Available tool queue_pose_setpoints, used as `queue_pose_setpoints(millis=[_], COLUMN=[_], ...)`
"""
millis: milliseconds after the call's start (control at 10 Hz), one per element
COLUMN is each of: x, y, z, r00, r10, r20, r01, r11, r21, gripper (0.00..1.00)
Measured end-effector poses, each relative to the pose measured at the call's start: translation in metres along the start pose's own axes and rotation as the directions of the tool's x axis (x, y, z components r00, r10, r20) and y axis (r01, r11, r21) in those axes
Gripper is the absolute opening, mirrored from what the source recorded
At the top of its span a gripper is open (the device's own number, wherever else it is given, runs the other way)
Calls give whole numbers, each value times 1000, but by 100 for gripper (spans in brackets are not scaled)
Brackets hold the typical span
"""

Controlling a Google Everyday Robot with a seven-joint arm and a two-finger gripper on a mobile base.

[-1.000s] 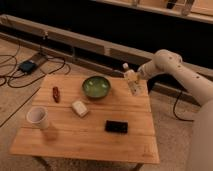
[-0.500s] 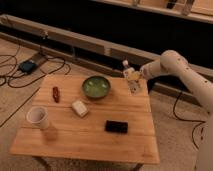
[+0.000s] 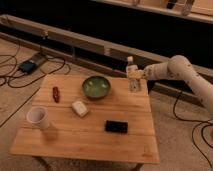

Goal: Stand the bottle upright

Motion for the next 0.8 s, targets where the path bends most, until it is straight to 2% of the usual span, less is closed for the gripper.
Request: queue_pose_setpoints(millis=[200, 400, 600, 800], x=[-7, -15, -14, -14], y=[6, 12, 19, 26], z=[-7, -17, -23, -23], r00=[998, 990, 984, 981], r10=[8, -16, -55, -78], r20=[66, 137, 168, 177], r01=[-9, 6, 35, 54], r11=[1000, 997, 992, 989], r21=[21, 74, 117, 135], gripper=[0, 0, 0, 0])
